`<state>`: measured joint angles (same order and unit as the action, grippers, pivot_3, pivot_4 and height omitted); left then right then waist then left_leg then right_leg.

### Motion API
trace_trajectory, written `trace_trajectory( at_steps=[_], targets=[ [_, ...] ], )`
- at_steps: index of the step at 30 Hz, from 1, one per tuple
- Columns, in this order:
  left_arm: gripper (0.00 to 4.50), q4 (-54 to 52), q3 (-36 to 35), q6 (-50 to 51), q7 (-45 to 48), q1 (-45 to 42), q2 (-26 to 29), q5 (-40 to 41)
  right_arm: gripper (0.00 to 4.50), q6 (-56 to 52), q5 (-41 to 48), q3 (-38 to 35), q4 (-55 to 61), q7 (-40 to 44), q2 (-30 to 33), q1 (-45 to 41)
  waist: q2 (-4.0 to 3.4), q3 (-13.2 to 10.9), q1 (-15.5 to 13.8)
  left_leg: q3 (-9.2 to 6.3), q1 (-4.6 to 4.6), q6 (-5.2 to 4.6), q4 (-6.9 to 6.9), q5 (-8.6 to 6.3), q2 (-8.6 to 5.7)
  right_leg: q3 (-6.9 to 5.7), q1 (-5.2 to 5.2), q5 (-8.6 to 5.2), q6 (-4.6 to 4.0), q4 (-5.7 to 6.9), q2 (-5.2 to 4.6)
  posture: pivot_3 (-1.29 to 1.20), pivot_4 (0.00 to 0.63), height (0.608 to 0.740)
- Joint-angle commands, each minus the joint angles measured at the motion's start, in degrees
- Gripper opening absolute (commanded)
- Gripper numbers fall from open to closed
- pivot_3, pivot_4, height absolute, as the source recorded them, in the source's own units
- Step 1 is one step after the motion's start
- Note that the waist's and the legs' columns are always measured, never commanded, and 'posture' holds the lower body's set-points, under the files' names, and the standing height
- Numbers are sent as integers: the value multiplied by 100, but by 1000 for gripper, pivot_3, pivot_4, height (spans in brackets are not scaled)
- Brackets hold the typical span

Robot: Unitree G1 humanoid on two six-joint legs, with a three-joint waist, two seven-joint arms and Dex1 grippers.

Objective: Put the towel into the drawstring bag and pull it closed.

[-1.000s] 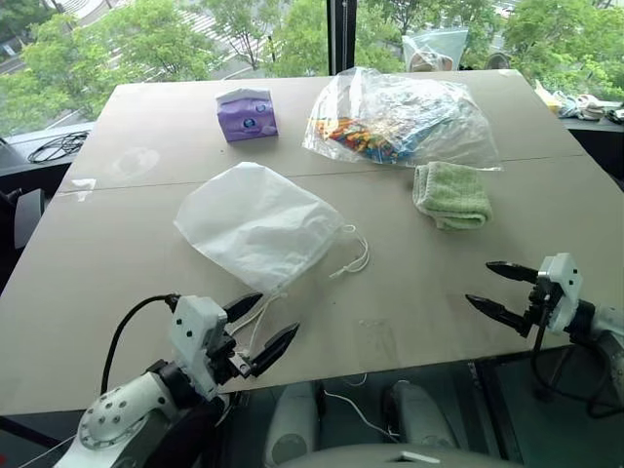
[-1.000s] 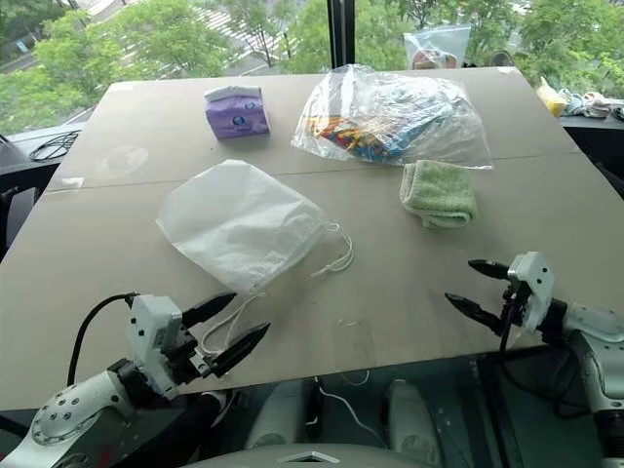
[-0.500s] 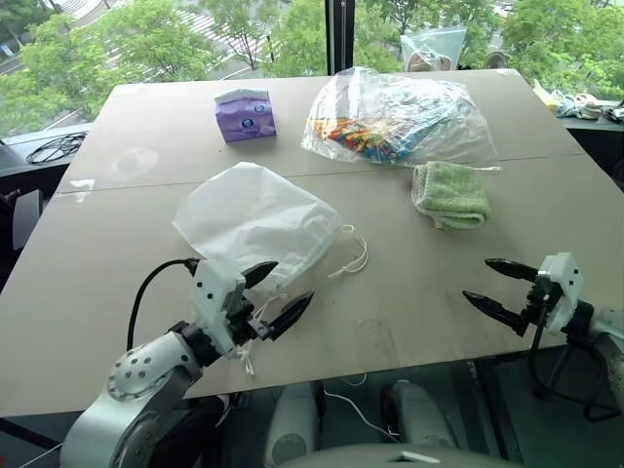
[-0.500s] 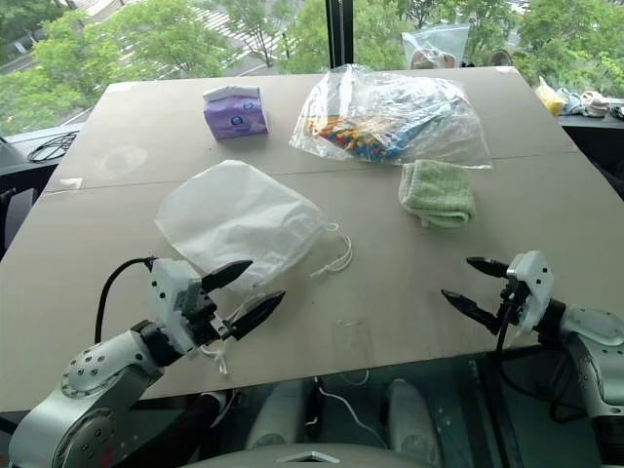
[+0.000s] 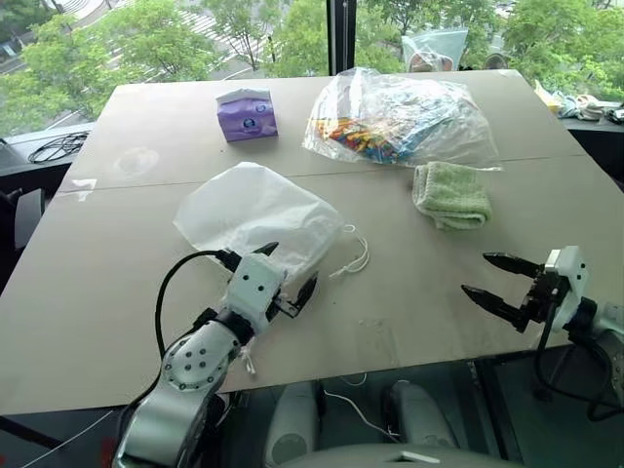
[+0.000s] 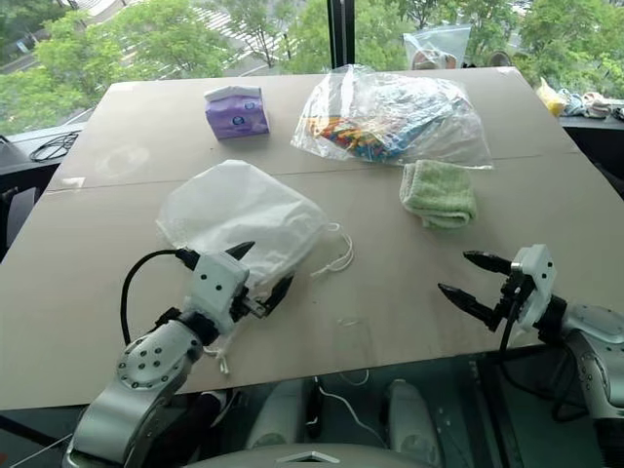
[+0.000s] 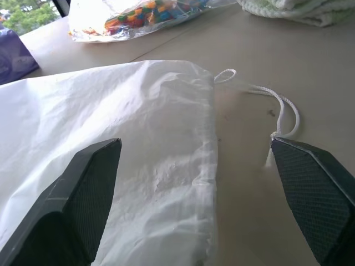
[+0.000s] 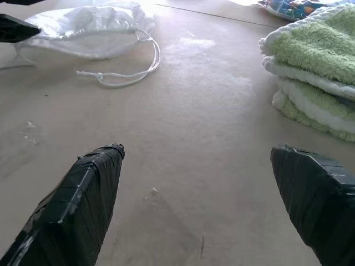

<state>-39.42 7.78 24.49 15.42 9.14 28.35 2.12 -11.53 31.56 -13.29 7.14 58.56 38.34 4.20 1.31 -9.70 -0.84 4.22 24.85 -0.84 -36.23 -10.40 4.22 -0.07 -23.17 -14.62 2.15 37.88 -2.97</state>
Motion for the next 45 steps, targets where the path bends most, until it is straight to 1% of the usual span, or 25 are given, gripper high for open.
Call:
trace_trajectory(
  at_steps=[1, 5, 7, 10, 12, 17, 20, 25, 33, 39, 43, 44, 45],
  targets=[
    [4423, 300, 438, -255, -123, -412, 18, -762, 4500, -84, 132, -65, 286, -21, -18, -26, 0, 0, -2, 0, 0, 5, 0, -3, 0, -1, 0, -2, 3, 0, 0, 0, 150, 740],
    [4423, 589, 583, -306, -245, -618, -113, -1177, 4500, -269, 291, -27, 475, 109, -13, 21, 0, 0, 14, 2, 3, 4, 0, -3, 0, 5, 2, 2, -4, -1, -1, 0, 150, 740],
    [4423, 665, 619, -218, -240, -622, -201, -1270, 4500, -383, 419, 21, 668, 160, -45, 41, 0, 0, 15, 3, 4, -18, 6, 10, 1, 7, -2, 3, -5, -1, 1, 0, 150, 740],
    [4423, 719, 616, -184, -238, -663, -247, -1453, 4500, -562, 636, 123, 1047, 114, -149, 82, 0, 0, 10, 0, 6, -19, 12, 11, 3, 5, -6, 3, -5, 0, 5, 0, 150, 740],
    [4423, 744, 685, -283, -263, -723, -193, -1731, 4500, -622, 666, 162, 1196, 44, -192, 94, 0, 0, 7, -3, 5, -19, 12, 11, 3, 3, -6, 3, -5, 2, 6, 0, 150, 740],
    [4423, 844, 992, -834, -357, -779, 106, -2726, 4500, -700, 663, 98, 1252, -1, -160, 101, 0, 0, 4, 1, 4, -10, 10, 6, 0, 4, -7, 3, -4, 1, -5, 0, 150, 740],
    [4423, 848, 953, -946, -492, -676, 87, -3062, 4500, -697, 660, 17, 1152, 50, -85, 44, 0, 0, 5, 4, 5, 2, 10, -2, 1, 7, -6, 3, -5, -1, -9, 0, 150, 740],
    [4423, 1021, 699, -1061, -1001, -352, -357, -3176, 4500, -714, 745, 13, 1088, 44, -129, -14, 1, -1, 9, 2, 8, -11, 12, 6, 3, 6, -8, 3, -5, 0, -6, 0, 150, 740],
    [4423, 1305, 656, -1404, -1129, -231, -544, -3272, 4500, -668, 709, 8, 988, -14, -156, -179, 1, -1, 6, 1, 7, -11, 11, 6, 2, 3, -7, 3, -4, 2, -8, 0, 150, 740],
    [4423, 1250, 421, -1665, -1456, -213, -678, -3432, 4500, -609, 667, 1, 1009, -50, -183, -110, 1, -1, 5, 0, 10, -16, 12, 9, 2, 3, -8, 3, -5, 1, -6, 0, 150, 740],
    [4423, 1304, 312, -1719, -1497, -280, -768, -3479, 4500, -574, 695, 3, 1025, -60, -234, -147, 1, 0, 6, 1, 9, -18, 11, 10, 2, 3, -8, 4, -4, 2, -6, 0, 150, 740],
    [3926, 1332, 292, -1738, -1491, -288, -782, -3477, 4500, -573, 709, 8, 1036, -57, -247, -164, 1, -1, 6, 1, 9, -18, 11, 10, 2, 3, -8, 4, -4, 2, -6, 0, 150, 740],
    [3693, 1348, 257, -1757, -1502, -293, -805, -3464, 4500, -565, 746, 9, 1067, -35, -267, -186, 1, 0, 6, 0, 9, -18, 11, 10, 2, 3, -8, 3, -4, 2, -6, 0, 150, 740]
  ],
)
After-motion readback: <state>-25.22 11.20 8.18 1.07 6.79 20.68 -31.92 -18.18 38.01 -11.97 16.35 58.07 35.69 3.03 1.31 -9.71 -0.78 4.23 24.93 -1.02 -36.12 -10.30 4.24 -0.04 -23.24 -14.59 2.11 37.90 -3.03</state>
